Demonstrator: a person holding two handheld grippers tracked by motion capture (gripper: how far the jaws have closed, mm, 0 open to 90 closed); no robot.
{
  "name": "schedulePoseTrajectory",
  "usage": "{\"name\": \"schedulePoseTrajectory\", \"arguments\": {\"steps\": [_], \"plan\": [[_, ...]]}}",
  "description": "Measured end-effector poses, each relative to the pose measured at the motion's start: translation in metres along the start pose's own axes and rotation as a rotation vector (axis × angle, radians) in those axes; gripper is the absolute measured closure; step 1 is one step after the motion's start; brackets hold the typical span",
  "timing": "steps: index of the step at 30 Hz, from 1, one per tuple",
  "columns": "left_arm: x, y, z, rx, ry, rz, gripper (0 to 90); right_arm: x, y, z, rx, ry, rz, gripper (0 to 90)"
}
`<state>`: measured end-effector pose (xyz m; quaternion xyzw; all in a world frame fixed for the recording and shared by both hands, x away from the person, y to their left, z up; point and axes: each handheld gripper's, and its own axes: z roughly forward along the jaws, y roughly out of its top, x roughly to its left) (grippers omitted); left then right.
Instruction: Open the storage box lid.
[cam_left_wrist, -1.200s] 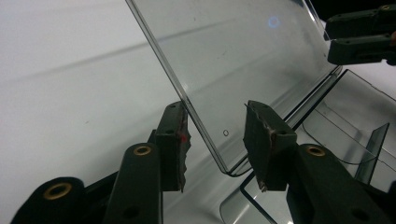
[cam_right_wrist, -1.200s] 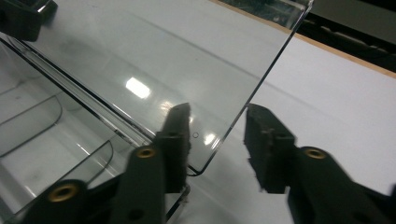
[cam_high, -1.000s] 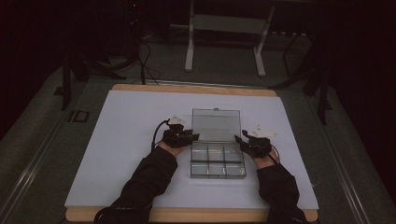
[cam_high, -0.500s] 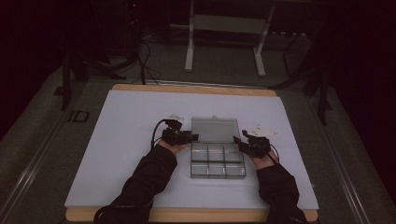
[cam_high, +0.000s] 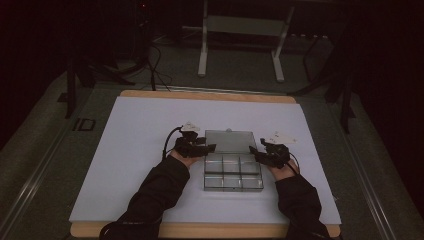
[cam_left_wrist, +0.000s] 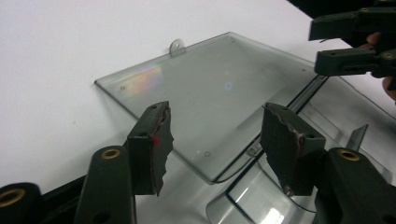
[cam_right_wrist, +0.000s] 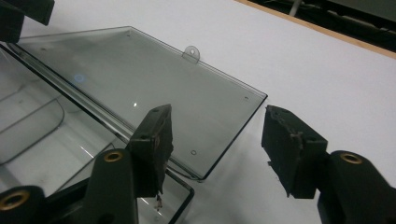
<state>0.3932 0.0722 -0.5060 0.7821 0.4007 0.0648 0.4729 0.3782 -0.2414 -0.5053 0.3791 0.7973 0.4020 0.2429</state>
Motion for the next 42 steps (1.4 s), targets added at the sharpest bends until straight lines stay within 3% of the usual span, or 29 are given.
{"name": "schedulePoseTrajectory", "arguments": {"steps": [5, 8, 9, 13, 18, 20, 23, 30, 37, 42], "plan": [[-0.007, 0.002, -0.005, -0.012, -0.003, 0.031, 30.1, 0.0, 0.006, -0.002, 0.007, 0.013, 0.022, 35.9], [-0.01, 0.001, -0.008, -0.032, -0.035, 0.055, 23.8, 0.001, 0.01, -0.005, 0.002, 0.009, 0.019, 30.2], [-0.011, 0.001, -0.009, -0.032, -0.038, 0.063, 17.0, 0.002, 0.011, -0.005, 0.002, 0.013, 0.019, 29.1], [-0.014, 0.0, -0.012, -0.028, -0.031, 0.086, 11.3, 0.004, 0.015, -0.01, -0.003, 0.008, 0.019, 24.2], [-0.02, -0.001, -0.016, -0.007, -0.037, 0.123, 2.9, 0.005, 0.018, -0.015, -0.011, 0.06, -0.002, 13.7], [-0.022, -0.002, -0.018, -0.003, -0.049, 0.126, 2.8, 0.005, 0.019, -0.018, -0.026, 0.044, 0.018, 13.4], [-0.024, -0.003, -0.021, -0.002, -0.054, 0.124, 2.8, 0.004, 0.018, -0.021, -0.037, 0.072, 0.002, 13.6], [-0.025, -0.01, -0.029, -0.005, -0.044, 0.139, 2.9, 0.004, 0.012, -0.024, 0.003, 0.075, -0.014, 13.9], [-0.031, -0.018, -0.039, 0.005, -0.036, 0.169, 3.0, 0.002, 0.002, -0.032, 0.0, 0.065, -0.025, 14.1], [-0.029, -0.025, -0.047, 0.003, -0.032, 0.156, 3.0, 0.0, -0.003, -0.04, 0.003, 0.065, -0.027, 14.1]]}}
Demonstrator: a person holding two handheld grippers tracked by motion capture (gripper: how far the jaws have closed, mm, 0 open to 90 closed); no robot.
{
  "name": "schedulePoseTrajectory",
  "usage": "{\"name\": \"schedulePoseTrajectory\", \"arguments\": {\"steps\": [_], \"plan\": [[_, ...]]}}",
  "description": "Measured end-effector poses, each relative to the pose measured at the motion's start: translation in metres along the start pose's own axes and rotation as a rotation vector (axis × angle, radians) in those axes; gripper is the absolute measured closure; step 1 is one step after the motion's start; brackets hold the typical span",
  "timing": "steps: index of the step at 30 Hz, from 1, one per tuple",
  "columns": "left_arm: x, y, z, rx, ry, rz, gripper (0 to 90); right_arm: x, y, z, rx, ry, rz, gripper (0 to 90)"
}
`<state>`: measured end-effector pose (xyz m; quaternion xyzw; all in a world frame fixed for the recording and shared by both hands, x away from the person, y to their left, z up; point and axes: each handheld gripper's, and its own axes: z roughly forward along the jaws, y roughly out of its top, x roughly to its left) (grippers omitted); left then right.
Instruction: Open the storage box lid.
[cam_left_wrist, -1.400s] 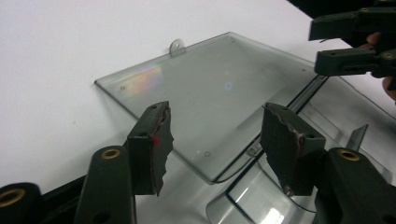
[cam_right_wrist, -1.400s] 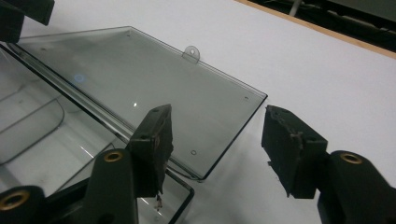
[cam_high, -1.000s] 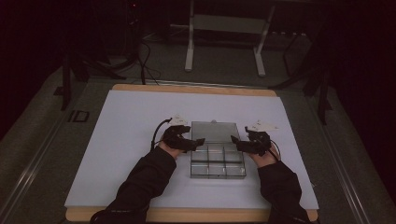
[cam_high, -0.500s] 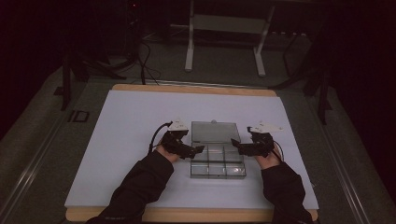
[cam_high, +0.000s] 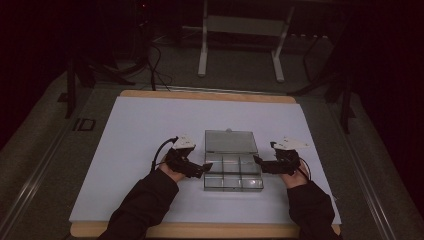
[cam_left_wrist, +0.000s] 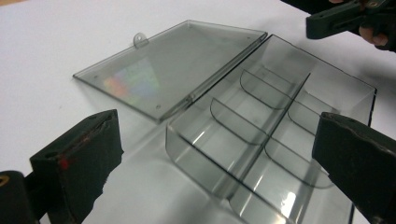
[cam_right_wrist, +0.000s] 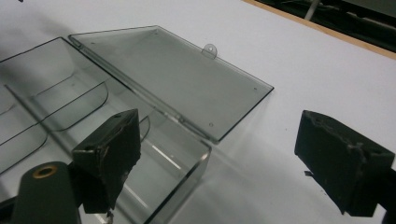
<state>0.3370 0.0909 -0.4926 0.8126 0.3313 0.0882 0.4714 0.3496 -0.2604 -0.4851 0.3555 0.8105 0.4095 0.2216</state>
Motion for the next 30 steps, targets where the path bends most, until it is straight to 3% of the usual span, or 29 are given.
{"name": "schedulePoseTrajectory", "arguments": {"steps": [18, 21, 30], "plan": [[-0.01, -0.026, -0.026, 0.007, 0.023, 0.008, 3.0, -0.004, -0.019, -0.032, -0.026, -0.005, -0.001, 14.3], [-0.013, -0.03, -0.028, 0.012, 0.027, 0.005, 3.0, -0.004, -0.023, -0.033, -0.023, -0.017, -0.019, 14.4], [-0.016, -0.047, -0.034, 0.031, 0.044, 0.005, 3.0, -0.003, -0.041, -0.039, -0.019, -0.006, 0.012, 14.3]]}}
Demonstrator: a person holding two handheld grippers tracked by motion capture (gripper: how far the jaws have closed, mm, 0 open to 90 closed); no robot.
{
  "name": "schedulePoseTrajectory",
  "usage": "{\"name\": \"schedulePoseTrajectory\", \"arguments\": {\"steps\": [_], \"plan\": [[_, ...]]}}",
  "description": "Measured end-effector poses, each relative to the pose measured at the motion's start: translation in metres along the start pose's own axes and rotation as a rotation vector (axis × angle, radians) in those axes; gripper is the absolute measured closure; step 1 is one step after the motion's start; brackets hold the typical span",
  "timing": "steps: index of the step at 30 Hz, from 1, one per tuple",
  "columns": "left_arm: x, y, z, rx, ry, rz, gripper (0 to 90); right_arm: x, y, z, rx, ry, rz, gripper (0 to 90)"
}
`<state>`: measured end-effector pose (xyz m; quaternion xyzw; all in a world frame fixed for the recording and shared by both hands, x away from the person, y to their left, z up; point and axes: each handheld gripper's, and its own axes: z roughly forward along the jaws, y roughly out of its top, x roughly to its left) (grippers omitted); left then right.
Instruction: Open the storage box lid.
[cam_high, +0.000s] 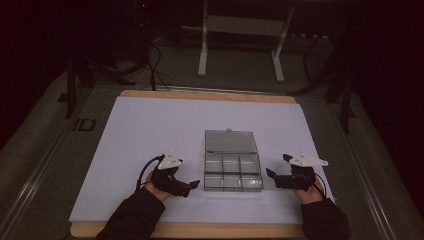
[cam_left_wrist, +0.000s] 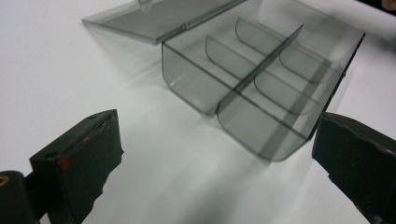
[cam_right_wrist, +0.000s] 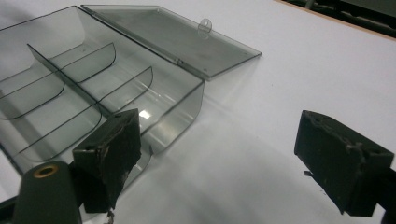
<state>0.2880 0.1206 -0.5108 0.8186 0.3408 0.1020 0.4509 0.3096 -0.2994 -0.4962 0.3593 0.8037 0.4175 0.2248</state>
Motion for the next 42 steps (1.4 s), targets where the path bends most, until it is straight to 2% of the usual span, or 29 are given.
{"name": "schedulePoseTrajectory", "arguments": {"steps": [6, 15, 20, 24, 28, 30, 31, 34, 36, 42], "plan": [[-0.001, -0.008, -0.002, 0.008, 0.013, 0.005, 3.0, 0.001, -0.012, -0.005, 0.009, -0.005, 0.003, 14.3], [-0.001, -0.028, -0.008, 0.003, 0.031, -0.018, 3.0, 0.003, -0.03, -0.013, 0.003, -0.013, 0.007, 14.3], [0.0, -0.032, -0.013, 0.021, 0.061, -0.01, 3.0, 0.004, -0.037, -0.016, 0.001, -0.023, 0.006, 14.3], [0.005, -0.039, -0.023, 0.017, 0.083, -0.026, 3.0, 0.003, -0.043, -0.019, 0.011, -0.037, 0.014, 14.3], [0.007, -0.043, -0.025, 0.018, 0.099, -0.034, 3.0, 0.0, -0.048, -0.021, 0.012, -0.053, 0.021, 14.2], [0.008, -0.045, -0.026, 0.022, 0.111, -0.033, 3.0, 0.0, -0.049, -0.021, 0.016, -0.059, 0.025, 14.2], [0.007, -0.046, -0.027, 0.026, 0.131, -0.021, 3.0, 0.0, -0.051, -0.022, 0.017, -0.07, 0.022, 14.2], [0.007, -0.048, -0.026, 0.032, 0.14, -0.019, 3.0, -0.001, -0.053, -0.022, 0.01, -0.081, 0.025, 14.2], [0.005, -0.049, -0.025, 0.032, 0.16, -0.001, 3.0, -0.002, -0.054, -0.022, 0.004, -0.091, 0.03, 14.2], [0.005, -0.052, -0.025, 0.024, 0.166, 0.005, 3.0, -0.005, -0.058, -0.022, -0.007, -0.112, 0.058, 14.3]]}}
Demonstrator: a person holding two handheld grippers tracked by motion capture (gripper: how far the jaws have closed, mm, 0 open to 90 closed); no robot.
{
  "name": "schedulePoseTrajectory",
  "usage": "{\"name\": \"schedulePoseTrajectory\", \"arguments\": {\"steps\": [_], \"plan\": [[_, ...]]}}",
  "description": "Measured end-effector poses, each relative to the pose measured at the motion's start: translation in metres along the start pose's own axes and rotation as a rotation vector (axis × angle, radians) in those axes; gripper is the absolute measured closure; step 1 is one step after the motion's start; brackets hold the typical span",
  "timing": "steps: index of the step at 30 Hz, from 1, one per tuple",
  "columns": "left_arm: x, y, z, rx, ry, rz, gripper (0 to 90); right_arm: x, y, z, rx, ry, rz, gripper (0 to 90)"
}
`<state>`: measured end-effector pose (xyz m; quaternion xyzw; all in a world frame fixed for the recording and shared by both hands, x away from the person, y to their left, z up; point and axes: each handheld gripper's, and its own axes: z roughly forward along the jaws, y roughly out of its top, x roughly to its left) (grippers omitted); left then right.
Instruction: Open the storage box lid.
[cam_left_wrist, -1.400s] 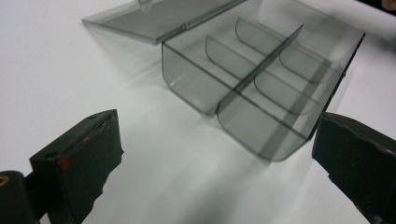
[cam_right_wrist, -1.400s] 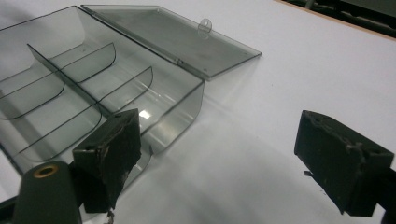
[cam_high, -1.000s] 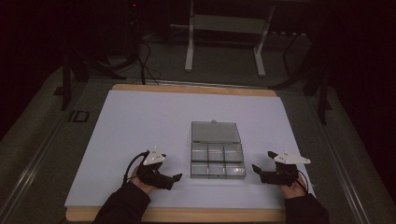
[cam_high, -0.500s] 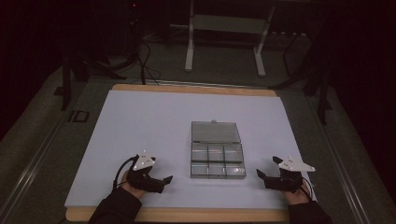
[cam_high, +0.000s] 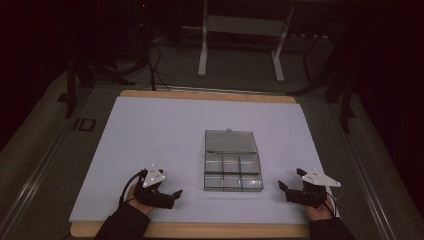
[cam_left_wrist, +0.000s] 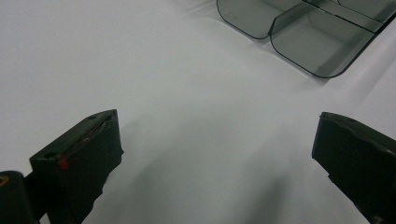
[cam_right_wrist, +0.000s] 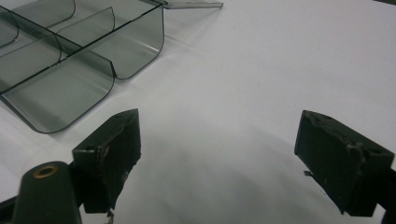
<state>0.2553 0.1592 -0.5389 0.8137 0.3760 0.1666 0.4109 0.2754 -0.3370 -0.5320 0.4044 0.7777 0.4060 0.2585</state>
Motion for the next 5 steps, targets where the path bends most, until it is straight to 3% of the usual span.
{"name": "schedulePoseTrajectory", "arguments": {"steps": [5], "plan": [[-0.0002, -0.0009, -0.0008, -0.013, 0.009, -0.004, 3.0, 0.0008, -0.0003, 0.0004, 0.004, -0.005, -0.006, 14.3]]}}
